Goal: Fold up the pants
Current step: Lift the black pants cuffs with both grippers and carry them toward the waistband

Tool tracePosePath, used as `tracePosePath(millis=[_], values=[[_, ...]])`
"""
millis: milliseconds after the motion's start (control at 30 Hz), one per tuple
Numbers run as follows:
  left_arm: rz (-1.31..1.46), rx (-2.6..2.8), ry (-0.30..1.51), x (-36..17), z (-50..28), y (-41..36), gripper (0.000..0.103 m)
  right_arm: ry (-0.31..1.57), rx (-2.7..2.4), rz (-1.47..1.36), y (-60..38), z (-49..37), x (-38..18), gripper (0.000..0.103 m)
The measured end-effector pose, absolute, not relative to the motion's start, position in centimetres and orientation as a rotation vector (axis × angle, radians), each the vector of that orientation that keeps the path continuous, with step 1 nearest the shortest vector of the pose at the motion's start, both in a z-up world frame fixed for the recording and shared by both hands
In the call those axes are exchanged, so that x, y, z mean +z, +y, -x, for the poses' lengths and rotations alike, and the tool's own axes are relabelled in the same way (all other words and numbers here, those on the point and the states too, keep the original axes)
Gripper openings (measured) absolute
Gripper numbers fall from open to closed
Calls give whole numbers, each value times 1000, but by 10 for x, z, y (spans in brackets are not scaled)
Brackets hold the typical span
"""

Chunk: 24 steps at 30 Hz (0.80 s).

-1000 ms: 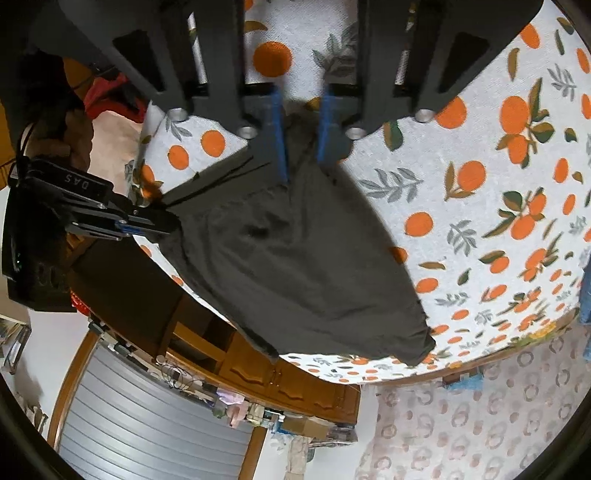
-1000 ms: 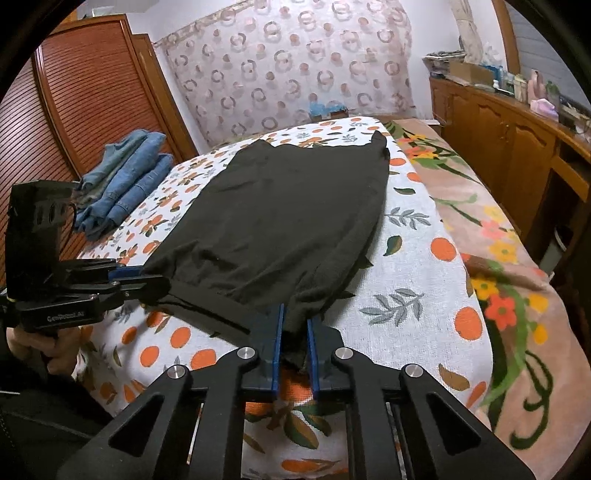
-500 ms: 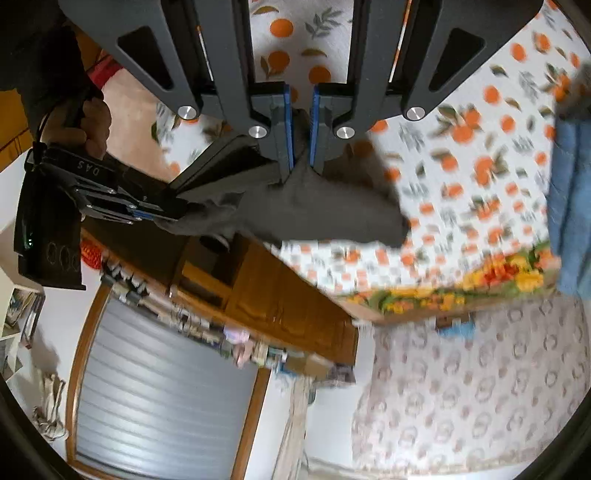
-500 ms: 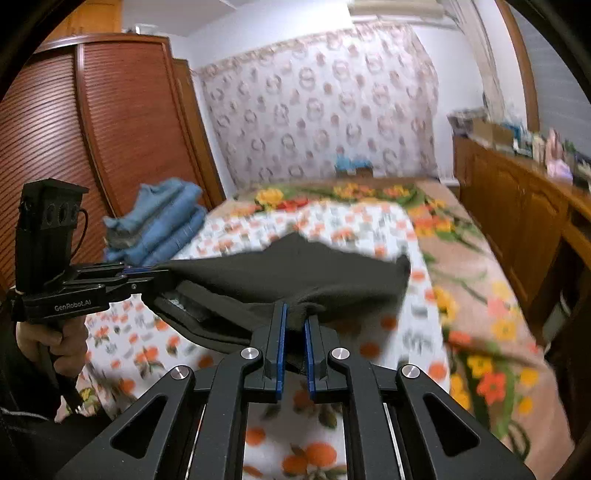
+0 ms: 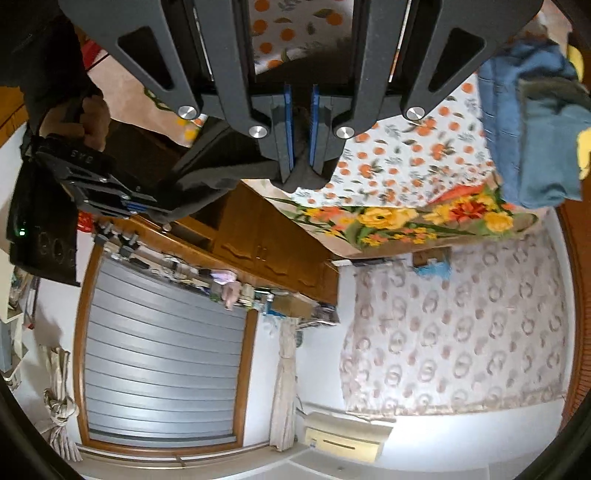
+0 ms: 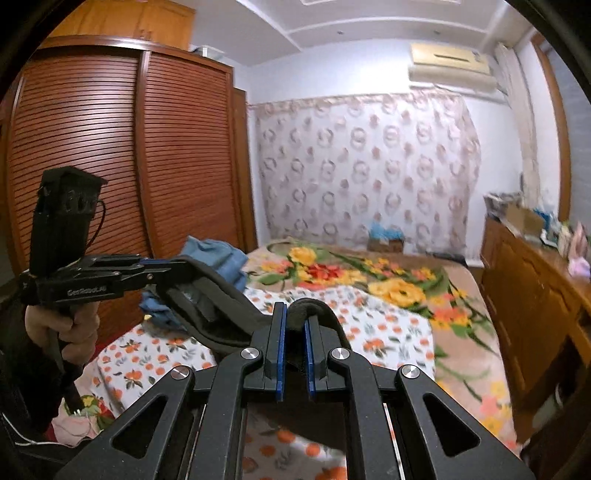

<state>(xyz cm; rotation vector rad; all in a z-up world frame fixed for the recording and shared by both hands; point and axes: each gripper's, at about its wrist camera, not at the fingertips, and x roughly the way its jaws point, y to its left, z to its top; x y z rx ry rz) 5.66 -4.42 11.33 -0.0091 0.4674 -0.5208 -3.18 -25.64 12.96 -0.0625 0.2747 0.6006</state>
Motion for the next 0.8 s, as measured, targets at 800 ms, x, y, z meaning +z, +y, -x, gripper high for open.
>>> tracePosePath(millis=[800], values=[[-37, -301, 540, 71, -128, 3, 8, 381, 640, 113, -189, -122, 112, 8]])
